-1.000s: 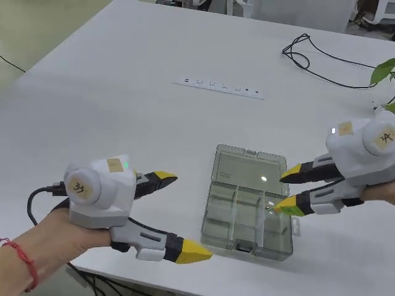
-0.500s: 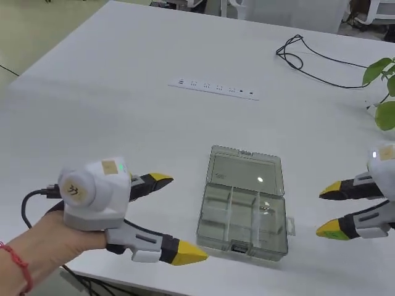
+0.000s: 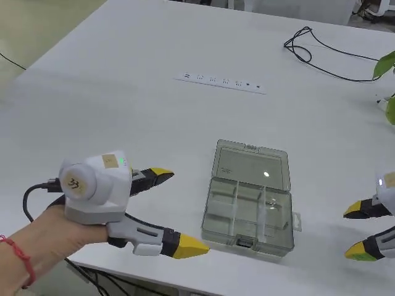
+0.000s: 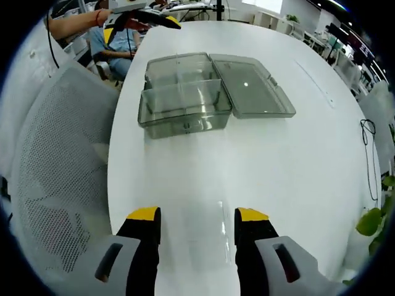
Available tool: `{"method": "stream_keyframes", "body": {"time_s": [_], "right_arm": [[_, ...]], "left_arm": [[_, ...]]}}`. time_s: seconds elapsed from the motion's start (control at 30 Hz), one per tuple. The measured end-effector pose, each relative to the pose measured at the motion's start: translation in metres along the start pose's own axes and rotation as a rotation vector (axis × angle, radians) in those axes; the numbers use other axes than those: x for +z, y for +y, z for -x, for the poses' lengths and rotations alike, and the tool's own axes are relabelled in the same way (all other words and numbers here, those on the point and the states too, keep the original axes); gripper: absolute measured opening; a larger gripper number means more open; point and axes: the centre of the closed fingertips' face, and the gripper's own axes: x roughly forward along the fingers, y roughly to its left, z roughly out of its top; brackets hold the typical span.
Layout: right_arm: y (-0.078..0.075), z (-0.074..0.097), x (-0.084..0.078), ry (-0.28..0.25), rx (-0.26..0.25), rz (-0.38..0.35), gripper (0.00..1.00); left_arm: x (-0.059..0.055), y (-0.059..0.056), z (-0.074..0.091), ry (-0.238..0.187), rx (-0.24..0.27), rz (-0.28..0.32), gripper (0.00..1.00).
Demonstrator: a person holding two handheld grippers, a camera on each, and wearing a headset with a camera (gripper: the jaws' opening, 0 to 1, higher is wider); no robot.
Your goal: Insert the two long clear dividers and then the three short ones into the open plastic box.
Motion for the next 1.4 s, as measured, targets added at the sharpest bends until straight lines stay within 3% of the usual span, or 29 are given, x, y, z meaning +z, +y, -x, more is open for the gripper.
{"method": "stream_keyframes", "body": {"time_s": [0.23, 0.6, 0.9, 1.27, 1.4], "right_arm": [[-0.001, -0.012, -0.015, 0.064, 0.004, 0.037, 0.45], [-0.001, -0.016, -0.021, 0.113, -0.003, 0.098, 0.41], [-0.002, -0.015, -0.022, 0.121, -0.005, 0.099, 0.33], [-0.001, -0.013, -0.022, 0.120, -0.022, 0.097, 0.33], [0.001, -0.005, -0.013, 0.093, -0.038, 0.094, 0.33]], "left_arm": [[-0.001, 0.000, 0.000, 0.000, 0.003, 0.005, 1.00], [-0.003, 0.001, 0.002, 0.003, 0.007, 0.009, 1.00], [-0.004, 0.001, 0.002, 0.003, 0.008, 0.008, 1.00], [-0.002, 0.001, 0.004, 0.002, 0.006, 0.001, 1.00], [0.000, 0.000, 0.004, 0.001, 0.004, -0.002, 1.00]]}}
